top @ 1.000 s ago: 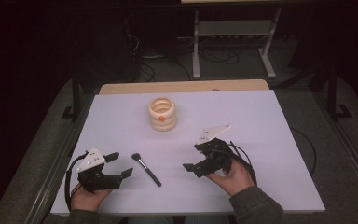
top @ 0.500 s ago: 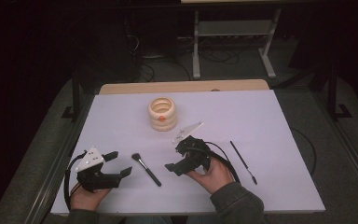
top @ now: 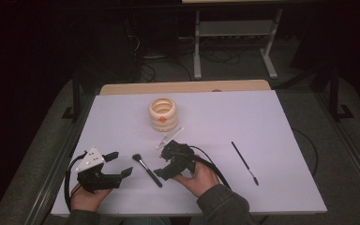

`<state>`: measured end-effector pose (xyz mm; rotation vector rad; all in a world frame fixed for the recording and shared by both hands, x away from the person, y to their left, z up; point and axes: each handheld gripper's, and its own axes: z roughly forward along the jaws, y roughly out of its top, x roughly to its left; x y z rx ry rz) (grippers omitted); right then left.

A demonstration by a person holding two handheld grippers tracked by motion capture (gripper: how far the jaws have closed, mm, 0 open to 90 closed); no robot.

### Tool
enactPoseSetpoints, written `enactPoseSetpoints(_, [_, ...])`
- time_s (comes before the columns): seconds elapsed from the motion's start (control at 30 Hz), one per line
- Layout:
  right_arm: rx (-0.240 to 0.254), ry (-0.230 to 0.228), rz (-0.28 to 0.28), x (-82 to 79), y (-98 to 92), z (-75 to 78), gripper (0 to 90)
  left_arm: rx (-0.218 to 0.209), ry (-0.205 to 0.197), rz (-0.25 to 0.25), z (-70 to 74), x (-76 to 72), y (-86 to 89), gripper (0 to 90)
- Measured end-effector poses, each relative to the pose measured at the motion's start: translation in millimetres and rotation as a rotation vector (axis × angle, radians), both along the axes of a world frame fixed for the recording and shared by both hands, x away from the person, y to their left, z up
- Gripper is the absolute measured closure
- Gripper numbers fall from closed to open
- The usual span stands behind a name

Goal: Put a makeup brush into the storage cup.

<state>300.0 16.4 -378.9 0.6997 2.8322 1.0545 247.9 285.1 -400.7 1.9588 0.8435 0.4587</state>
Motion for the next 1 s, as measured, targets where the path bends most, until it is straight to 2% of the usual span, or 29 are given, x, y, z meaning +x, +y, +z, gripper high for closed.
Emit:
enactPoseSetpoints(0.13, [-0.015,0.006,-0.002,1.5,9.6,-6.7,37.5,0.001,0.005,0.003,-0.7,0.1,1.2,20.9])
enactPoseSetpoints(0.23, [-0.030,0.030,-0.018,3.0,16.3,-12.4,41.1,-0.010,0.002,0.017,-0.4,0.0,2.3,21.0])
enactPoseSetpoints(0.37, [-0.063,0.039,-0.014,2.2,26.9,-20.7,46.8,0.008,0.004,0.014,-0.5,1.5,3.0,21.2])
enactPoseSetpoints(0.67, [-0.108,0.061,-0.019,-0.5,45.5,-38.6,56.2,0.004,0.002,0.018,-1.0,1.9,3.8,21.5])
enactPoseSetpoints(0.83, [-0.137,0.047,-0.023,-1.5,50.9,-45.4,63.2,-0.001,0.011,0.021,-1.8,2.5,2.6,21.6])
enactPoseSetpoints(0.93, [-0.174,0.028,-0.028,-2.8,53.9,-49.5,69.1,0.006,0.013,0.019,-2.1,2.3,2.8,21.7])
enactPoseSetpoints(1.0, [-0.178,0.011,-0.057,-5.8,55.0,-49.4,71.6,0.002,0.011,0.022,-1.6,1.9,3.4,22.6])
